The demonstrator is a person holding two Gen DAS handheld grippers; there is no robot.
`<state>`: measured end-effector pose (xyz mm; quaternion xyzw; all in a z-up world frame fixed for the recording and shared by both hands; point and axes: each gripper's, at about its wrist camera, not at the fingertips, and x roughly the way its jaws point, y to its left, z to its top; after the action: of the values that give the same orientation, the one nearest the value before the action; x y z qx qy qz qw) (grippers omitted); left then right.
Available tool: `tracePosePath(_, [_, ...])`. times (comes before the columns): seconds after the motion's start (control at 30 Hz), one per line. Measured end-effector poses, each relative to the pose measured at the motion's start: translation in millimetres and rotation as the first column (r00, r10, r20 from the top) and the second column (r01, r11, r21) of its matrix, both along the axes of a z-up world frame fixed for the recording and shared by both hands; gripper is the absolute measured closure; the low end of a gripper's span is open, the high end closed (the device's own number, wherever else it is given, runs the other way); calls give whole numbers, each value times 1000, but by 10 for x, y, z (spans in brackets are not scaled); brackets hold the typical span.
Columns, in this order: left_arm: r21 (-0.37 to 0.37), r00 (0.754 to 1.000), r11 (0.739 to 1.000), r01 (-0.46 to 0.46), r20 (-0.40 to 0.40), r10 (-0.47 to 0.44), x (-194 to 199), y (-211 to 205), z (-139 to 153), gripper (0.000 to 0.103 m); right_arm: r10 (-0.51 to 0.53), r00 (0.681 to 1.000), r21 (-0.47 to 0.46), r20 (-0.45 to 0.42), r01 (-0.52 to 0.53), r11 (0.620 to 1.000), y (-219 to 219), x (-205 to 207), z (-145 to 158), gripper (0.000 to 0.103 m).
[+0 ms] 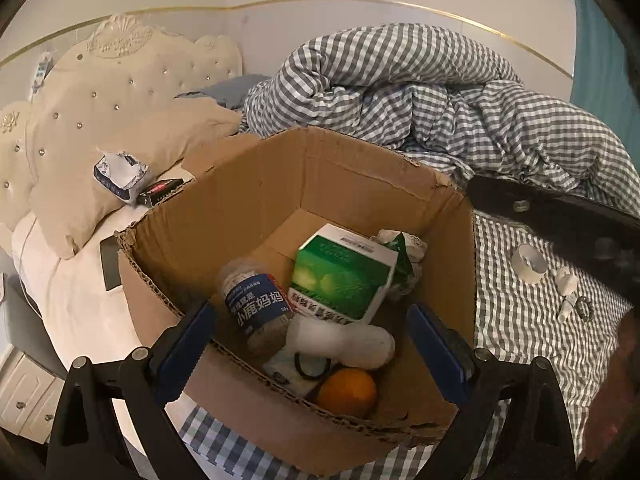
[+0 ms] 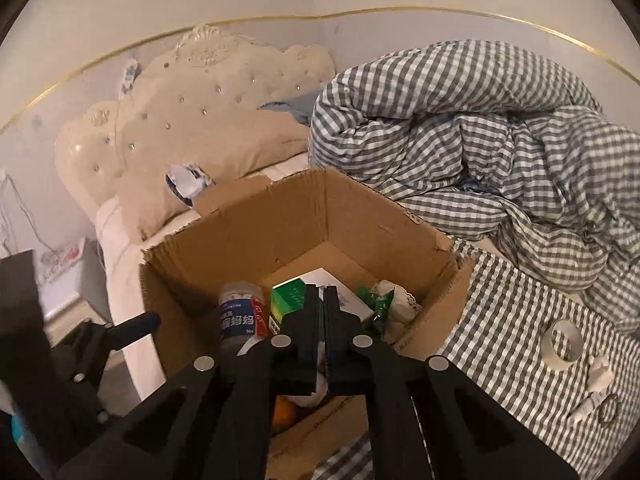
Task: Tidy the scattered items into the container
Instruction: 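Drop the floss tub and white cylinder into the cardboard box with both grippers, then move both grippers back toward the remaining tape roll and toothpaste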
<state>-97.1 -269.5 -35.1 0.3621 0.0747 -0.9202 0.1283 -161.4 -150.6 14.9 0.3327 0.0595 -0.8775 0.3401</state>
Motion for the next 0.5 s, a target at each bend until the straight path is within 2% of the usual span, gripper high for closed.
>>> tracePosePath(0.07, [-3,1000,1000,13,-7,-13,7,72,32,4,-22,1000,-31,-8,22,999,196,9,110,78])
tracePosePath(0.13, [-9,999,999,30,-14,-30,18,182,83,4,-50,998,-59,-38,48,997,448,49,228,54])
tracePosePath(0.2, [-21,998,998,63,-29,-64,34,366,170,4,-97,993,-84,-73,91,992,772,133,343,44])
tracePosePath(0.3, [-29,992,994,109,-53,-110,52,692,281,0,-188,977,-110,-102,177,978,1325,248,414,36])
tracePosePath(0.37, [-23,987,989,143,-66,-144,48,916,316,0,-259,960,-119,-104,247,962,1694,296,390,34])
tracePosePath(0.5, [-53,974,975,215,-59,-218,-10,1455,281,0,-381,924,-135,-44,372,918,2441,358,173,33])
